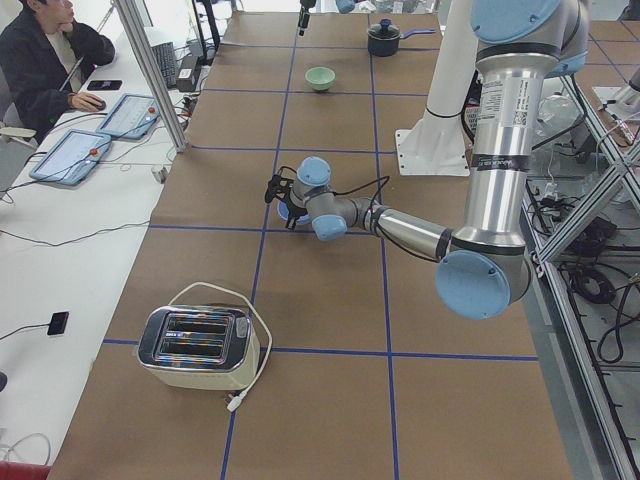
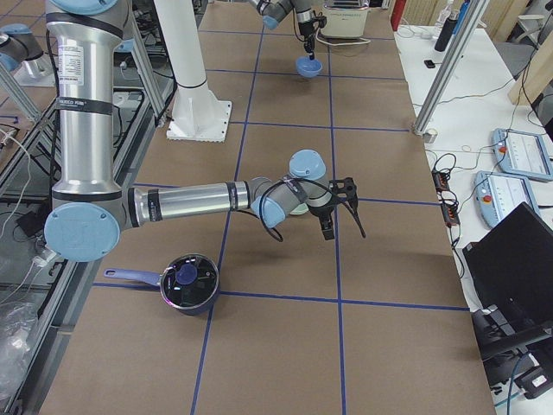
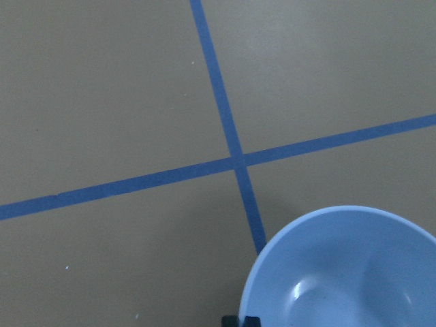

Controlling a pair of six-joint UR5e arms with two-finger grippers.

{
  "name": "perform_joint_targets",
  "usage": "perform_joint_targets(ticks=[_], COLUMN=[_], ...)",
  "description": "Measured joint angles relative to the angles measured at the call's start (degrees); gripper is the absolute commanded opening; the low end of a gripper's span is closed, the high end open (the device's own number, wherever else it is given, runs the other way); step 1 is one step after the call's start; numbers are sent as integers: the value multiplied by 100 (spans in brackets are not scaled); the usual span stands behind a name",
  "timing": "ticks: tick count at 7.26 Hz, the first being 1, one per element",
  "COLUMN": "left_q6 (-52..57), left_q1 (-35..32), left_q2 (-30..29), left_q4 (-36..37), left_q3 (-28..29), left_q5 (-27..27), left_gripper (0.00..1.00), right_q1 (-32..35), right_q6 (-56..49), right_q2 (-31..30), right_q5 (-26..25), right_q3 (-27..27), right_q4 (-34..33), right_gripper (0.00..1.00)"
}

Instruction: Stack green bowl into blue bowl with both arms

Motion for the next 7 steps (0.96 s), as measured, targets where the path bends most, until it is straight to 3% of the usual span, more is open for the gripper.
perform_joint_targets(ticks=[2,4,7], left_q6=[-621,-1153,-1782], left_q1=[344,988,1918], left_q2=[-865,-1718,-2849], left_q4=[813,1543,1733], left_q3=[-96,-30,746], left_q5=[248,825,1884], left_gripper=[0,0,0], right_q1=[0,-6,-14], right_q6=[1,1,1], right_q2=[0,0,12], right_q5=[1,4,1], right_q3=[1,-2,-15], right_q4=[0,0,0], right_gripper=[100,100,100])
